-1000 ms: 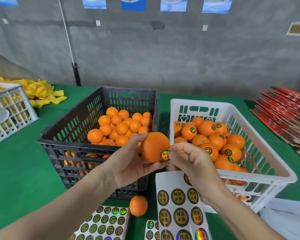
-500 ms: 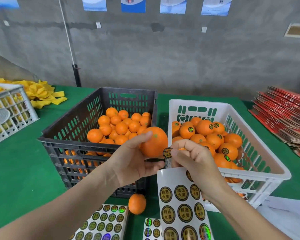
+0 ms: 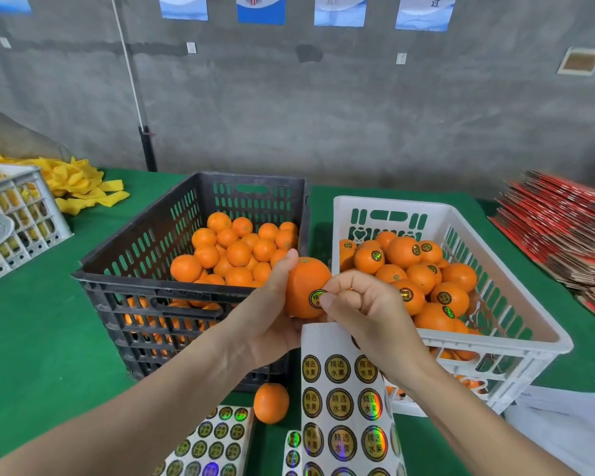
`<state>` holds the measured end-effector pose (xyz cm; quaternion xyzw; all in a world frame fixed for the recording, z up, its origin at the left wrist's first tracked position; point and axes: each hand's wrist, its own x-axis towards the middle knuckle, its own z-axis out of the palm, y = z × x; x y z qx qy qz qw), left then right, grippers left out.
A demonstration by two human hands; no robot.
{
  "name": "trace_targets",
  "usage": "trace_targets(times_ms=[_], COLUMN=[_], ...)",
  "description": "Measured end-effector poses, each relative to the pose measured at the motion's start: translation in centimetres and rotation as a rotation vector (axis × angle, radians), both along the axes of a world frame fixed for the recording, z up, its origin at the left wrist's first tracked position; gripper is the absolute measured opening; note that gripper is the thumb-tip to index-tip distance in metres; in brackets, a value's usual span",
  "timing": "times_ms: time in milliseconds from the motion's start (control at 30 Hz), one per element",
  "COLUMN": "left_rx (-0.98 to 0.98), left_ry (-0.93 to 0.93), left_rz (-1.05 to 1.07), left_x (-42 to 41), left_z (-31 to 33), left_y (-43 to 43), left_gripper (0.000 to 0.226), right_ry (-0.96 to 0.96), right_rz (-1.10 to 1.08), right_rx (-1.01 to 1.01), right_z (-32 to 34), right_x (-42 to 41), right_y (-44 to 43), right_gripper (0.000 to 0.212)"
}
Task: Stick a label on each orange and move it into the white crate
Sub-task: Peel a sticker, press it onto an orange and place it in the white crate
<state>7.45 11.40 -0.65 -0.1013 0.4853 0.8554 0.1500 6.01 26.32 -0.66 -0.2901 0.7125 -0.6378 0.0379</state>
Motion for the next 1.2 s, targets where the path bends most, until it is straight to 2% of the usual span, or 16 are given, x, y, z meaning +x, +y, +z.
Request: trace_targets(times_ms=[233, 367, 400, 500, 533, 633, 700, 867, 933, 1000, 1100, 1200], left_rx=[0.067, 0.089, 0.095, 0.101, 0.083, -0.023, -0.143, -0.373, -0.398, -0.325, -0.251, -0.299], left_ry=[0.015, 0.056, 0.068, 0.101, 0.114, 0.143, 0.165, 0.182, 0.141, 0.07, 0.042, 0.08], left_rz=[-0.033, -0.03, -0.019, 0.011, 0.007, -0.011, -0.033, -0.178, -0.294, -0.391, -0.361, -0.291], left_x=[0.5, 0.5, 0.5, 0.5, 0.4, -0.1, -0.5, -0.2, 0.4, 0.6, 0.0, -1.0], left_z=[-0.1, -0.2, -0.2, -0.2, -0.1, 0.2, 0.5, -0.1, -0.8, -1.4, -1.6, -1.0], left_y=[0.0, 0.0, -0.1, -0.4, -0.6, -0.4, -0.2, -0.5, -0.3, 0.5, 1.6, 1.6], left_gripper=[0.064, 0.059, 0.056, 0.055, 0.055, 0.059, 0.063, 0.073, 0.061, 0.051, 0.038, 0.032], right_ry=[0.24, 0.316, 0.28, 0.042, 0.01, 0.04, 0.053, 0.083, 0.099, 0.121, 0.097, -0.011], right_rz=[-0.111, -0.186, -0.193, -0.212, -0.191, -0.024, 0.004, -0.229, -0.315, -0.371, -0.414, -0.511], right_rx=[0.085, 0.075, 0.073, 0.112, 0.145, 0.226, 0.237, 0.174, 0.128, 0.117, 0.117, 0.116], right_z=[-0.3, -0.6, -0.6, -0.2, -0.1, -0.1, -0.2, -1.1, -1.3, -1.4, -1.1, -0.6], right_x=[-0.2, 0.3, 0.3, -0.7, -1.0, -1.4, -1.6, -2.2, -2.5, -2.9, -3.7, -6.7], right_y=[-0.5, -0.8, -0.8, -0.4, -0.3, -0.3, -0.4, -0.2, 0.1, 0.2, 0.5, 2.7], right_gripper=[0.012, 0.016, 0.025, 0.085, 0.092, 0.081, 0.073, 0.052, 0.052, 0.054, 0.062, 0.074])
